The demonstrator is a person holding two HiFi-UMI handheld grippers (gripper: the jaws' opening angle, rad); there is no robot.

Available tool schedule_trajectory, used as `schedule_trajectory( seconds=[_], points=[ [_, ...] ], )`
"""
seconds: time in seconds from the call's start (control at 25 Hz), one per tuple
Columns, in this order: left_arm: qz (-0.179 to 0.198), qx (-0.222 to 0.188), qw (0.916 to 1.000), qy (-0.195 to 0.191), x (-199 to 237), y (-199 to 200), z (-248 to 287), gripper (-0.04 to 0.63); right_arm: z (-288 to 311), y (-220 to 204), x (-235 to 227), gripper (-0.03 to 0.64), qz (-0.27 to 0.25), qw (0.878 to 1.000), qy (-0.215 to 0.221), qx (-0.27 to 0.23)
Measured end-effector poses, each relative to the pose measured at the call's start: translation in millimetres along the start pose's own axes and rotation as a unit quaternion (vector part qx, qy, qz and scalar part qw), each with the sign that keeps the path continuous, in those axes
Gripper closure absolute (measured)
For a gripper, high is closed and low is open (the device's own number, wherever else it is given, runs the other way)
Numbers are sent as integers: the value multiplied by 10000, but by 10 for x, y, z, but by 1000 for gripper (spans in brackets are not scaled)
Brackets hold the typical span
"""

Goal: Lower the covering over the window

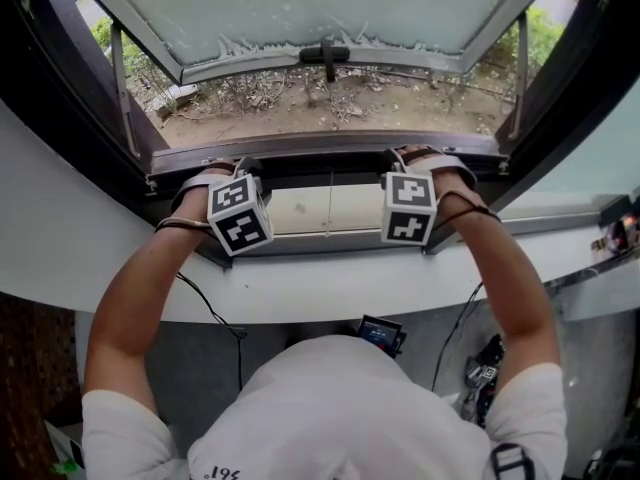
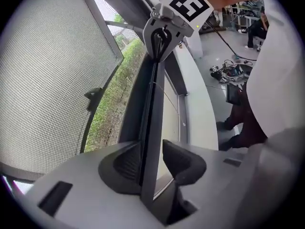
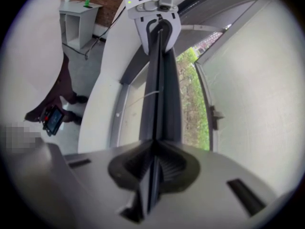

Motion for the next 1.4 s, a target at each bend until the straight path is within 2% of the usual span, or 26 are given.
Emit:
schedule_trajectory(
  seconds=[0.12, 0.2, 0.24, 0.28, 0.44, 0.56, 1.08, 1.16, 1.28, 1.4],
  points=[
    [-4, 11, 10000, -12, 0, 4, -4, 443, -10, -1, -3, 588, 28, 10000, 91, -29],
    [-7, 10, 10000, -12, 3, 6, -1, 445, -20, 4, 79, 580, 84, 9990, 432, -69],
    [-3, 11, 10000, -9, 3, 5, 1, 445, -24, 12, 163, 423, 116, 9973, 714, -81],
    [4, 12, 10000, -3, 4, 2, 2, 450, -23, 19, 230, 315, 116, 9958, 902, -74],
    [20, 1, 10000, 50, 9, -2, 5, 451, 5, 29, 221, 323, 105, 9973, 726, 79],
    [33, -21, 9999, 120, -3, -3, 13, 451, 30, 32, 189, 387, 127, 9990, 384, 184],
    [98, -74, 9991, 400, 9, -18, 70, 458, 140, 59, 216, 389, 296, 9986, -17, 443],
    [37, -73, 9995, 311, 34, -14, 64, 468, 139, 55, 188, 390, 368, 9987, -46, 354],
    [-93, -26, 10000, -1, 69, 1, 42, 492, 120, 45, 150, 400, 540, 9984, 132, 139],
    [-132, -57, 9999, -40, 80, 12, 31, 494, 107, 48, 138, 411, 504, 9984, 213, 152]
  ],
)
Point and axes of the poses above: the fingertips, and each gripper's own axes: z forward along the fingers, x to its left, y out of its top, the point moved 3 cm from there along -z, backward along the fingers, and after that the axes turned 4 degrees about -z, right-handed, at the moved point
